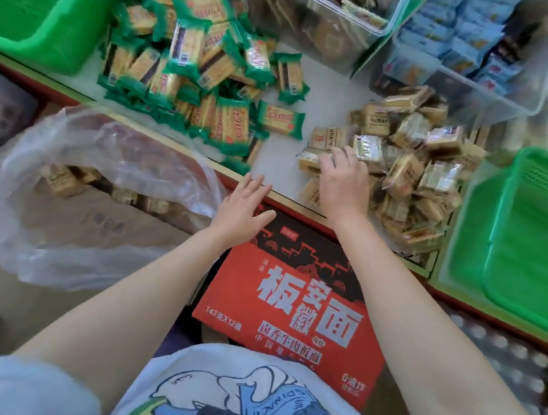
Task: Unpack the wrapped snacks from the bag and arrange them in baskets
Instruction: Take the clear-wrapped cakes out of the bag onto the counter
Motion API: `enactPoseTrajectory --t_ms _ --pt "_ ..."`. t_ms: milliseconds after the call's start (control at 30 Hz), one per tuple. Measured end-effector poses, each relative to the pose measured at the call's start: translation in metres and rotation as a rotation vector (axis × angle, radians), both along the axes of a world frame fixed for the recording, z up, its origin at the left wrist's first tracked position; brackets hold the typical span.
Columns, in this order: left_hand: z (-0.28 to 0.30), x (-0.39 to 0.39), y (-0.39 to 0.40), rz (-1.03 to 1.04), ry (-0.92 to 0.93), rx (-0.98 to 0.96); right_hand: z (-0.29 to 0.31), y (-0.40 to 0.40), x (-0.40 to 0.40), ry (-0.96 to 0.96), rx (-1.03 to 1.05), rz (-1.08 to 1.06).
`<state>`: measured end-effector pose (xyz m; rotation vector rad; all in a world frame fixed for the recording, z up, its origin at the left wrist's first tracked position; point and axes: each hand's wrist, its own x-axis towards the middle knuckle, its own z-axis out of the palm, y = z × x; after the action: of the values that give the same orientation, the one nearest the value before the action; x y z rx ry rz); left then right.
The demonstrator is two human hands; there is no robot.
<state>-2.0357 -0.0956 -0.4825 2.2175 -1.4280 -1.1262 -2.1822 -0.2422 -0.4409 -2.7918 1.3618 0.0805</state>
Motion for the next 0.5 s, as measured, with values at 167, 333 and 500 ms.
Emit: enactPoseTrajectory --t_ms 167,333,500 --pt "0.010 0.003 -0.004 -0.076 0.048 0.065 0.013 -0.006 0.000 0.508 0.029 -0.047" --pt "0.037 0.029 0.018 0.083 0.134 -0.201 0.029 0.025 0.034 0.131 0.010 -0.055" --pt "0.002 0.090 0.129 0.416 -0.109 -0.103 0.007 0.125 0.105 -0.413 0.313 0.224"
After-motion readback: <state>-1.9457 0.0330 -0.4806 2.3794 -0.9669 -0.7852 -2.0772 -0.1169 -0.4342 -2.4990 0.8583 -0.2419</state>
